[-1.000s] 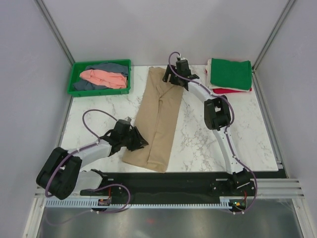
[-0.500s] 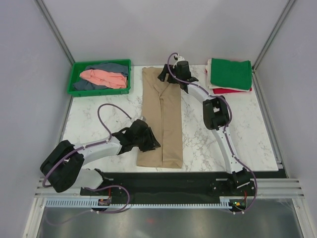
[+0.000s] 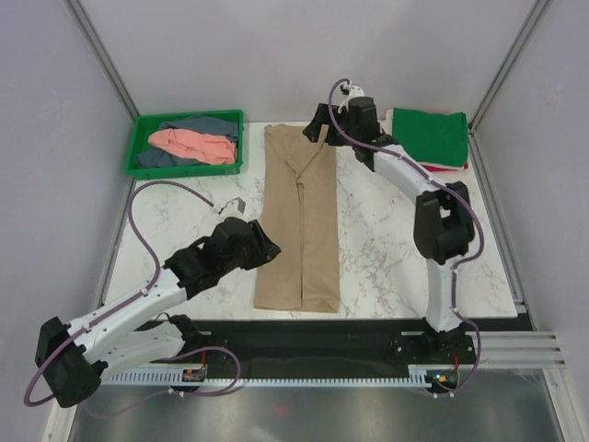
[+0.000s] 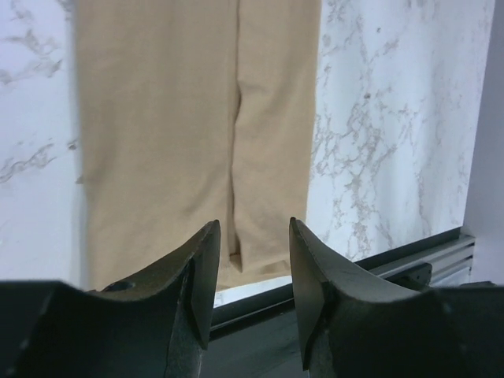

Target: Fold and stack the t-shirts

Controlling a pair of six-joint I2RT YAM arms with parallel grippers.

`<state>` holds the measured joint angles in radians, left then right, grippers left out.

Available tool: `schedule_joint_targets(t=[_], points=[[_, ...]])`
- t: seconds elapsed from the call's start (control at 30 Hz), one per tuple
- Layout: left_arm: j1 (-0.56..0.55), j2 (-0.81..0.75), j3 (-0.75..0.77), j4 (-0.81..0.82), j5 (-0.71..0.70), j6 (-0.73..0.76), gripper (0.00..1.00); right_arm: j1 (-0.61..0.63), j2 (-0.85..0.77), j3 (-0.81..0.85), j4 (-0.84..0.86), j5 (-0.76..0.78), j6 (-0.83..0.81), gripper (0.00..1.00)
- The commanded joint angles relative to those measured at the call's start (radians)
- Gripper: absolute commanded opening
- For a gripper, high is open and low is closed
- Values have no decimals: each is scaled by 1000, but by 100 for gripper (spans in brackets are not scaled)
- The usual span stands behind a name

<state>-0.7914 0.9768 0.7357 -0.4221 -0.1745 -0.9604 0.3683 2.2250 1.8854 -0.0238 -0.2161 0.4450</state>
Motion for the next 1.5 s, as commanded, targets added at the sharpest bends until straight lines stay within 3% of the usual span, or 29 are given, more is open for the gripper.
schedule_joint_targets(t=[0.0,0.13,0.17,0.3,0.37,0.47,0.57,0.97,1.27,1.47], points=[[-2,-78,-80,-96,-88,14,48,29,-311,-224,-62,117,-2,98],[-2,-144,-169,-98,-85,-8,43,116,-646,-645,-158,210,55,98],[-2,-157,-200,-96,-82,-9,43,162,-715,-812,-171,207,95,98],[-2,-210,-252,-98,-79,-23,43,285,-1104,-1188,-235,279,269,98],[-2,-222,-275,-98,-71,-26,44,317,-1203,-1355,-249,239,354,91],[-2,-221,-305,-98,-63,-40,45,339,-1349,-1469,-310,218,412,78],[-2,-225,-334,-96,-49,-66,45,388,-1447,-1545,-301,187,475,73],[-2,-286,-430,-93,-26,-100,45,564,-1294,-1684,5,199,601,62],[-2,-274,-432,-87,1,-83,45,595,-1214,-1701,90,210,610,37],[-2,-212,-409,-89,20,-80,47,597,-1179,-1703,125,231,600,27]])
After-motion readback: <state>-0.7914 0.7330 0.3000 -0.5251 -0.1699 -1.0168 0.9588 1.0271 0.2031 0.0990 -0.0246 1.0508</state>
